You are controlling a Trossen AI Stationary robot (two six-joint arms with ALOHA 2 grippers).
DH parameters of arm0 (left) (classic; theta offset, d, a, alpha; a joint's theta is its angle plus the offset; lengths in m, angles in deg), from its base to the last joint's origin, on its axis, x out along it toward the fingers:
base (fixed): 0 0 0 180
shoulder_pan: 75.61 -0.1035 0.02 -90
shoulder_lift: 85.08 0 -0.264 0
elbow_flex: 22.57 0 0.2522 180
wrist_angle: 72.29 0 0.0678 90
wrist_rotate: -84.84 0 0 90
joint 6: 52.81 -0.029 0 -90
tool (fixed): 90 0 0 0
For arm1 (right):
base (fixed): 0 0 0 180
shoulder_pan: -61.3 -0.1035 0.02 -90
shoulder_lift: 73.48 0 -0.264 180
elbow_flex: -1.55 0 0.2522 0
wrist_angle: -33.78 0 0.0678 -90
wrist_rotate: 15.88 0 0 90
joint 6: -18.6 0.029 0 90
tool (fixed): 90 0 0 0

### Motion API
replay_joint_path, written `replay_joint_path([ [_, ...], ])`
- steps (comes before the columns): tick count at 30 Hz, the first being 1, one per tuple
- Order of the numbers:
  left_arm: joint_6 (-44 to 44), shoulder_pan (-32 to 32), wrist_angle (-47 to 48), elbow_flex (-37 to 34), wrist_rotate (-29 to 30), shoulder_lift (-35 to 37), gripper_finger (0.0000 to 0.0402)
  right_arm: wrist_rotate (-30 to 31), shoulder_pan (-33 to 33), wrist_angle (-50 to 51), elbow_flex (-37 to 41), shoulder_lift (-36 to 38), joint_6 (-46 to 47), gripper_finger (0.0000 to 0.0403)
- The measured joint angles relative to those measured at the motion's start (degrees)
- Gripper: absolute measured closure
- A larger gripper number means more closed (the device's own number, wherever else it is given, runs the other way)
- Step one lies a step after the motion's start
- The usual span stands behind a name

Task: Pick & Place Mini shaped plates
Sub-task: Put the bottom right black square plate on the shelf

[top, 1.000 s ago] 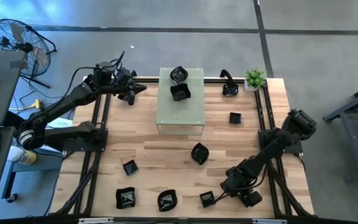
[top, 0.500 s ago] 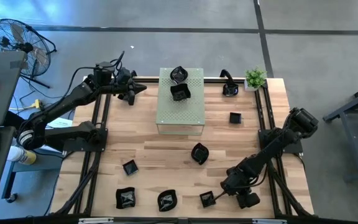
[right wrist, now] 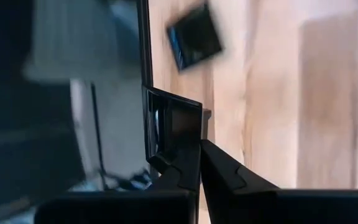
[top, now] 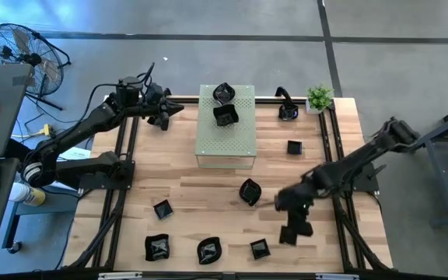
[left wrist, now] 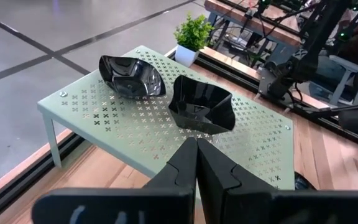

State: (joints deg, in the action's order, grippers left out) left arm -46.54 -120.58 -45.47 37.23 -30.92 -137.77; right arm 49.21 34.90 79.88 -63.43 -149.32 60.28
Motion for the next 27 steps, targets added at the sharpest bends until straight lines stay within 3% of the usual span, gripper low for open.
replay_joint_path([
  [7,0.0,0.0,0.0,0.0,0.9,0.0,0.0401,7.3,14.6,-0.1,-1.5,10.4,6.1,0.0397],
  [12,0.0,0.0,0.0,0.0,0.9,0.0,0.0401,12.3,25.7,-4.6,-4.5,11.7,8.6,0.0401],
  [20,0.0,0.0,0.0,0.0,1.5,0.0,0.0401,17.4,38.8,-14.1,-14.1,0.6,15.0,0.0401],
  [27,0.0,0.0,0.0,0.0,2.1,0.0,0.0401,15.1,40.6,-13.4,-21.2,-10.6,23.0,0.0401],
])
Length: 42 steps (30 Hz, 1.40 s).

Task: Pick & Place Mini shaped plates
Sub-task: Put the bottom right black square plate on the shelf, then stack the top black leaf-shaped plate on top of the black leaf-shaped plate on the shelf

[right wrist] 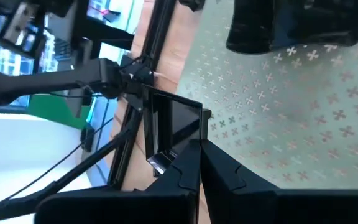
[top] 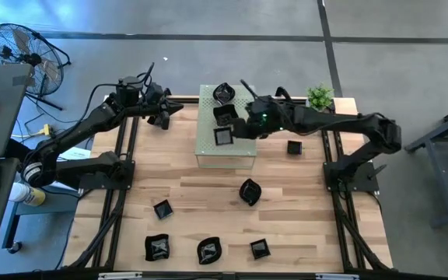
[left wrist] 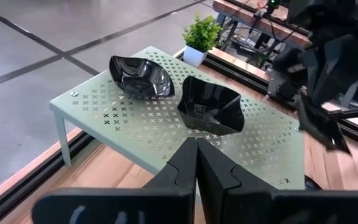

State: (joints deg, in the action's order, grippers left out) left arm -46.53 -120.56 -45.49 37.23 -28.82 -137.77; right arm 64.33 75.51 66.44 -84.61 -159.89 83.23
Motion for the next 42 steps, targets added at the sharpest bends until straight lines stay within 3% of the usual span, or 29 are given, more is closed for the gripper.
replay_joint_path([
  [7,0.0,0.0,0.0,0.0,0.3,0.0,0.0401,3.4,-1.8,2.4,-0.6,-2.5,7.2,0.0401],
  [21,-0.4,0.0,0.0,0.0,0.5,0.0,0.0401,5.4,-1.0,6.9,-0.6,-4.5,7.5,0.0401],
  [30,-0.4,0.0,0.0,0.0,0.4,0.0,0.0401,5.4,-1.2,7.0,-0.6,-4.5,7.0,0.0359],
  [42,-0.5,0.0,0.0,0.0,0.7,0.0,0.0401,3.9,0.6,10.1,-0.6,1.0,-5.6,0.0323],
])
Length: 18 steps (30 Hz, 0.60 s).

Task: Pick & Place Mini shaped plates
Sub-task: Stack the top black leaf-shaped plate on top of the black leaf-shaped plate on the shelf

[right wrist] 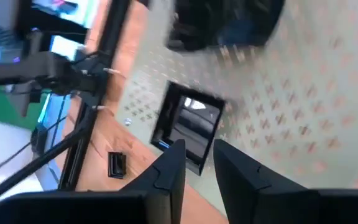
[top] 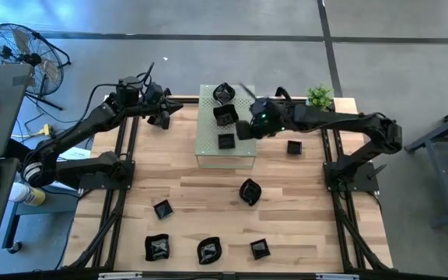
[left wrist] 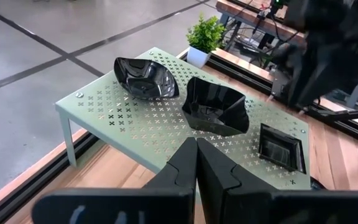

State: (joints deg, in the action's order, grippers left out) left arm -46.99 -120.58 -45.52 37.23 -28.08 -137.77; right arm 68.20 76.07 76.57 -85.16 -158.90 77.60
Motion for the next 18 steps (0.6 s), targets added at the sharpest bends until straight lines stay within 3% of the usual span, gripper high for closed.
replay_joint_path([
  [9,0.0,0.0,0.0,0.0,0.6,0.0,0.0401,1.4,-2.1,8.3,0.4,10.0,-27.2,0.0375],
  [14,0.0,0.0,0.2,0.0,1.0,0.0,0.0401,-3.4,-5.4,3.2,10.1,13.6,-28.9,0.0399],
  [18,0.0,0.0,0.4,0.0,1.0,0.0,0.0401,-5.7,-8.6,-6.1,21.4,17.1,-21.6,0.04],
])
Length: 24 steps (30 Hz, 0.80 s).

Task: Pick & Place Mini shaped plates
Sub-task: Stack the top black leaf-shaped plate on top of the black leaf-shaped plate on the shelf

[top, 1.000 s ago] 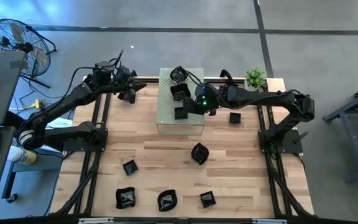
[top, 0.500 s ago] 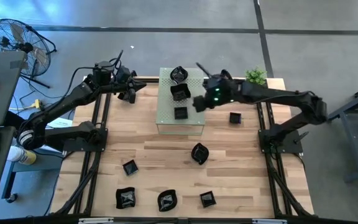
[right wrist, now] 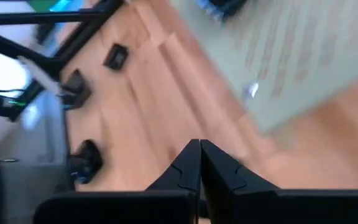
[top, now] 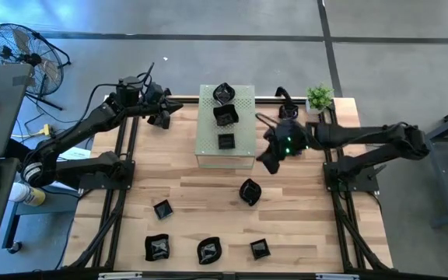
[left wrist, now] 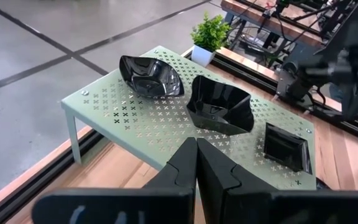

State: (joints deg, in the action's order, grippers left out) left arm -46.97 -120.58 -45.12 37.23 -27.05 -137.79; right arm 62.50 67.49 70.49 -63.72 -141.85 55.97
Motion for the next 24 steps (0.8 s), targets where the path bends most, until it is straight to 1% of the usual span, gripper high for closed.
replay_joint_path([
  [2,0.0,0.0,0.1,0.0,0.0,0.0,0.0401,-0.5,-2.2,-4.1,4.4,1.7,3.9,0.0401],
  [4,0.0,0.0,0.1,0.0,0.0,0.0,0.0401,0.5,-5.0,-6.7,7.7,2.9,7.6,0.0399],
  [10,0.0,0.0,0.3,0.0,0.0,0.0,0.0401,7.8,-14.2,-7.5,13.5,3.5,21.2,0.0394],
  [14,0.0,0.0,0.5,0.0,0.1,0.0,0.0401,14.6,-20.0,-8.0,16.4,3.2,31.8,0.0368],
  [17,0.0,0.0,0.5,0.0,0.1,0.0,0.0401,17.7,-21.9,-9.1,18.8,2.8,39.1,0.0334],
  [19,0.0,0.0,0.5,0.0,0.1,0.0,0.0401,18.9,-22.3,-10.8,20.7,2.7,42.4,0.0314],
  [22,0.0,0.0,0.5,0.0,0.2,0.0,0.0401,20.8,-22.3,-16.8,23.7,2.3,43.7,0.0293],
  [24,0.0,0.0,0.5,0.0,1.1,0.0,0.0401,21.1,-22.0,-21.6,25.8,1.4,43.8,0.0287],
])
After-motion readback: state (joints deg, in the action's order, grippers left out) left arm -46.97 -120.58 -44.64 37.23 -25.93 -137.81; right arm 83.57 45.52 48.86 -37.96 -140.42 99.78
